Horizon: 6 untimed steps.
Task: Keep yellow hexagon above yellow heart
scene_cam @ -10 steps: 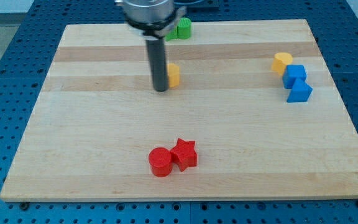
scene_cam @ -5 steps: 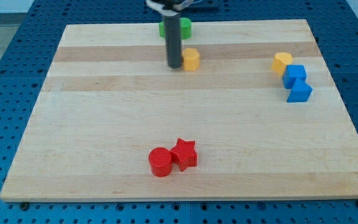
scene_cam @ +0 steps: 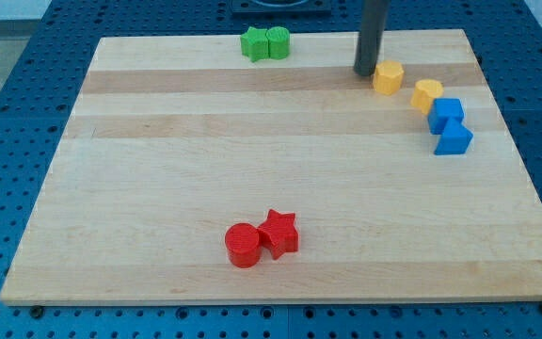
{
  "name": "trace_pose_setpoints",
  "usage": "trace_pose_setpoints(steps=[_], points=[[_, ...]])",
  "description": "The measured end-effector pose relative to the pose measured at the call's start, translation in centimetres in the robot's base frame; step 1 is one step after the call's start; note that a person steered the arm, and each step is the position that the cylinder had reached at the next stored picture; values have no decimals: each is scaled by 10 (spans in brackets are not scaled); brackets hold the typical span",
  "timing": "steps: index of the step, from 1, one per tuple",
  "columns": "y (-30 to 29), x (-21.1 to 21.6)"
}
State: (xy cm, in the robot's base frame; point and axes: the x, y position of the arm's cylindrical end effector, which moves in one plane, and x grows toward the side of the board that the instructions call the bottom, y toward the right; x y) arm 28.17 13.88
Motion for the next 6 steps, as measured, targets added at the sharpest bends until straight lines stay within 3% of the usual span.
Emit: trace_pose_setpoints(steps=[2,3,6], points=[[50,-8],[37,-20],[16,13]])
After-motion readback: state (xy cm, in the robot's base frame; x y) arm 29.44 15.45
